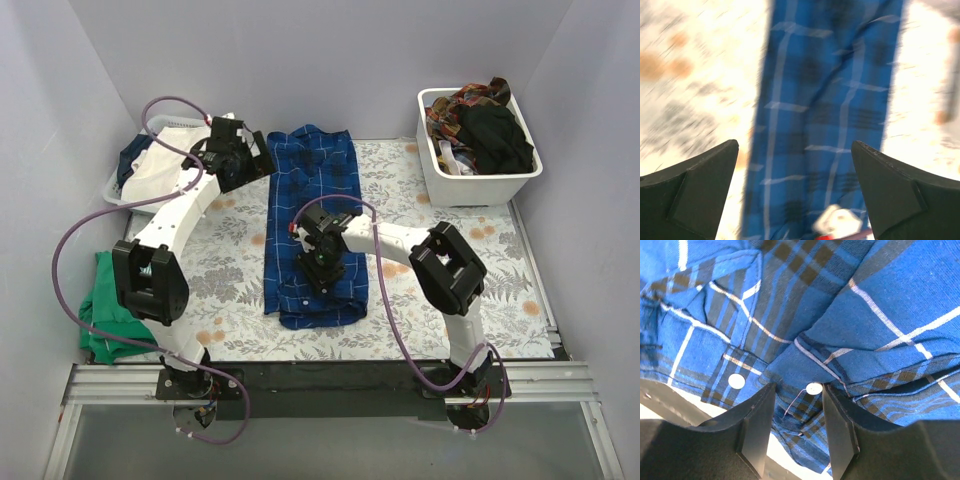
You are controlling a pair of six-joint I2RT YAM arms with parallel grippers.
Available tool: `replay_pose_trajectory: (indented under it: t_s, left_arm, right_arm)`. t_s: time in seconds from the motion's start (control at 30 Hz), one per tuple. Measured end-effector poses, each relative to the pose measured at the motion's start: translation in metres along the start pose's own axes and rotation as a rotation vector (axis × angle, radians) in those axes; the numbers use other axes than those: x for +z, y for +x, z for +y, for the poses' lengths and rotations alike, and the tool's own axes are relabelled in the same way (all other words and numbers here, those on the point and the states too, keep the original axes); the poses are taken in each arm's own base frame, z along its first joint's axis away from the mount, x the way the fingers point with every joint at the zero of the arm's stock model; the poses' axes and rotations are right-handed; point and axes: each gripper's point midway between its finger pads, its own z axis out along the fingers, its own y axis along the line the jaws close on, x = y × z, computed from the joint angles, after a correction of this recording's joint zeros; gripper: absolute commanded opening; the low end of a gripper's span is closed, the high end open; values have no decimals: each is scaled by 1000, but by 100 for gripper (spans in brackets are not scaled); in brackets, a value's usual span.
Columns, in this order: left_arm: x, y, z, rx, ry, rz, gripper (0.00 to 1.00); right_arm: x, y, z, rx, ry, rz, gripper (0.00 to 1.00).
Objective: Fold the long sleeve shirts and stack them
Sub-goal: Fold the shirt
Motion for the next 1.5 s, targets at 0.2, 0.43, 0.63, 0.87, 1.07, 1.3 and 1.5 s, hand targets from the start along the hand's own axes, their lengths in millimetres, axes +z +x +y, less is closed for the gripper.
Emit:
replay_pose_trajectory:
  t_s: [0.2,0.43,0.63,0.87,1.07,1.3,1.5]
  left_arm:
    - [-13,62,62,-19,-157,170,98]
    - [-52,99,61,-18,-83,268,98]
    - [-74,147,75,-63,-74,360,98]
    - [-86,216,97,-146,-123,507,98]
    - [-86,244,96,-183,-103,578,98]
    - [-88,263,104,-212,-132,622,96]
    - [-86,278,101,-254,-103,661,82]
  right_arm:
    - [-17,-22,0,-23,50,-117,56]
    - [-119,-60,15,-28,59,-453,73]
    - [-131,-23,-39,176,55,-472,75]
    - [-86,48,-68,309,42,-269,76]
    - [-86,55,-55,313,-77,-280,75]
    - [-71,75,-54,367,-152,-235,75]
    - [-62,80,-49,388,-212,-232,75]
